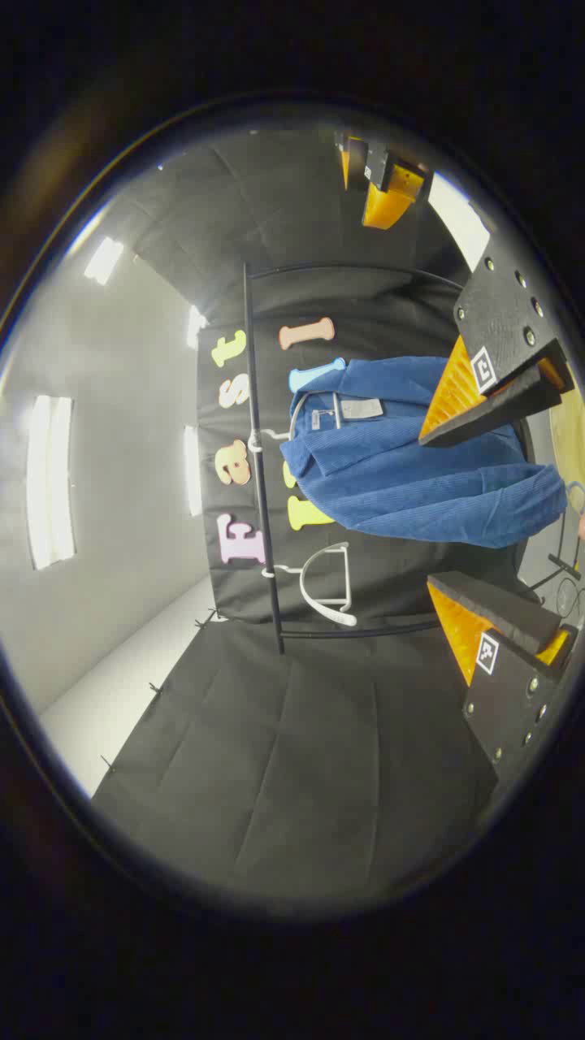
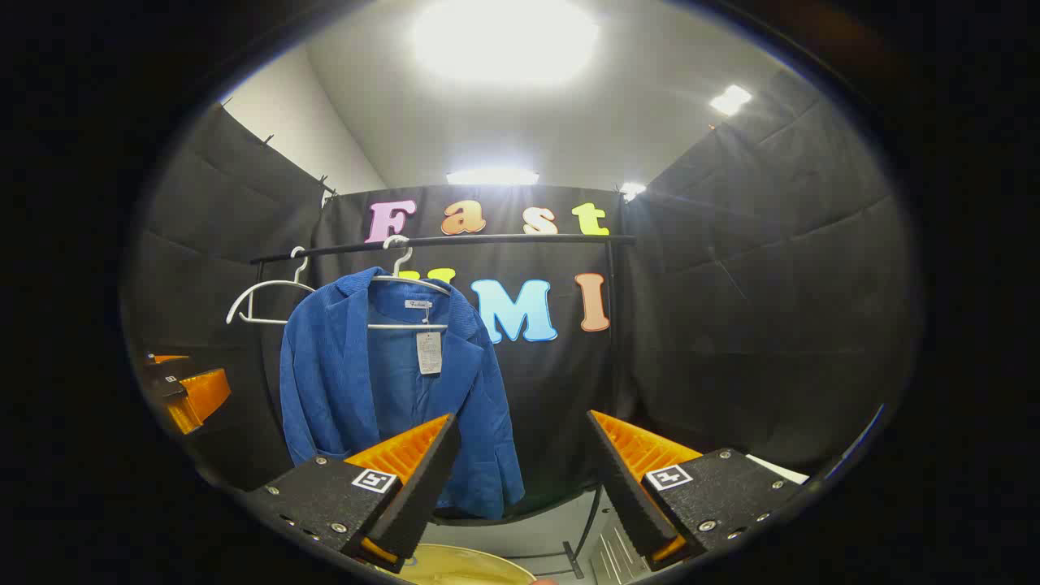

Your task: Grasp the clothes on the hanger with both hands and then place them into the laundry hamper below.

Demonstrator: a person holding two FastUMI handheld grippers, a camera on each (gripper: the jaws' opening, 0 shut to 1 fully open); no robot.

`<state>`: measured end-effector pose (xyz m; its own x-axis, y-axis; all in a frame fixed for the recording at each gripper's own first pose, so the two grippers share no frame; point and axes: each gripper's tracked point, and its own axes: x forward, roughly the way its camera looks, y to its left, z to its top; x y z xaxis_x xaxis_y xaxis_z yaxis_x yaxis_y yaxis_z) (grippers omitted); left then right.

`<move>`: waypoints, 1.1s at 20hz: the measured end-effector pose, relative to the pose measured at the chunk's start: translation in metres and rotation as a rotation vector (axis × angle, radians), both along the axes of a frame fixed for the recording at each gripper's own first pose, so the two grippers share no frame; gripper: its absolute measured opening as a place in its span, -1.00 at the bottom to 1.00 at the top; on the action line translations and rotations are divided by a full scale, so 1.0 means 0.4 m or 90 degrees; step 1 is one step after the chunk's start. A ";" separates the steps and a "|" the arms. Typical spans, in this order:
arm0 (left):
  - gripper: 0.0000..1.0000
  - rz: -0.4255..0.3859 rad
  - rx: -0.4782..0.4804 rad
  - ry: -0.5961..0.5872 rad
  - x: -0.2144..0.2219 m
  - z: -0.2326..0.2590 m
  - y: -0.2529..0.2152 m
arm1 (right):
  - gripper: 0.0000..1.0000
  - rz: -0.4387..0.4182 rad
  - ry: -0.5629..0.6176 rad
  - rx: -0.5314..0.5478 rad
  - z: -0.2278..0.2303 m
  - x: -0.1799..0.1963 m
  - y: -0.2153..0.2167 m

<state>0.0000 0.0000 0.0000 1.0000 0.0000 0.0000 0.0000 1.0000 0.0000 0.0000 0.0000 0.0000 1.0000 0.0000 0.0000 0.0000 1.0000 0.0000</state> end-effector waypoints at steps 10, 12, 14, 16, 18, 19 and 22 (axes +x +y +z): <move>0.80 0.002 0.003 0.004 -0.007 -0.003 0.002 | 0.91 -0.001 0.010 0.005 -0.016 -0.007 -0.003; 0.80 0.000 0.004 0.003 -0.007 0.002 -0.004 | 0.91 -0.002 0.010 0.005 -0.016 -0.003 -0.004; 0.80 0.003 0.006 0.001 -0.007 0.007 -0.004 | 0.91 0.000 0.011 0.006 -0.015 0.006 -0.003; 0.80 0.008 0.006 0.000 -0.002 0.013 -0.007 | 0.91 0.005 0.008 0.007 -0.008 0.019 -0.002; 0.80 0.009 0.003 -0.002 0.013 0.025 -0.014 | 0.91 0.008 0.004 0.009 0.005 0.042 -0.002; 0.80 0.010 0.005 -0.004 0.021 0.031 -0.020 | 0.91 0.009 0.003 0.011 0.010 0.051 -0.005; 0.80 0.014 0.010 -0.014 0.064 0.063 -0.037 | 0.91 0.016 -0.009 0.018 0.038 0.088 -0.001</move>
<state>0.0257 -0.0150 0.0251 0.9995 0.0216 0.0217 -0.0219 0.9996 0.0149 0.0350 -0.0005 0.0152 0.9996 0.0246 0.0144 -0.0250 0.9993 0.0273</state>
